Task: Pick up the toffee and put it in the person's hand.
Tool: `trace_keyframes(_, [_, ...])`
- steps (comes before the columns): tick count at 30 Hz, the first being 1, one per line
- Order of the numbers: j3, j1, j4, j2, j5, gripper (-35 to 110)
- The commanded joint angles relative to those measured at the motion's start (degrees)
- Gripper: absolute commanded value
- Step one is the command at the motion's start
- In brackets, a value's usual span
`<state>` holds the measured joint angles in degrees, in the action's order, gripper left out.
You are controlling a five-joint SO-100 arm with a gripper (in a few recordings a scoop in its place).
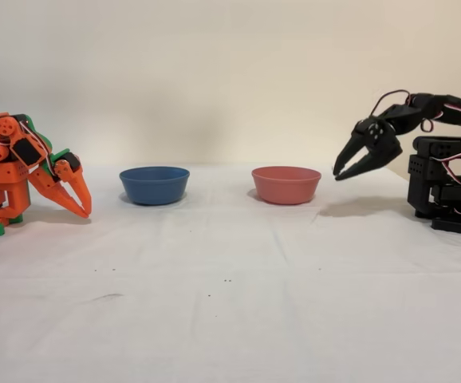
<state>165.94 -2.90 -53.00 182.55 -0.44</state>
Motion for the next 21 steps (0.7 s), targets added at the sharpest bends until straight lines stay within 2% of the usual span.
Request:
trace_keyframes(1, [2.55,-0.44,0.53,4.04,0.88,0])
trace_keyframes(21, [10.81,-0.35,-3.60,10.46,1.67,0])
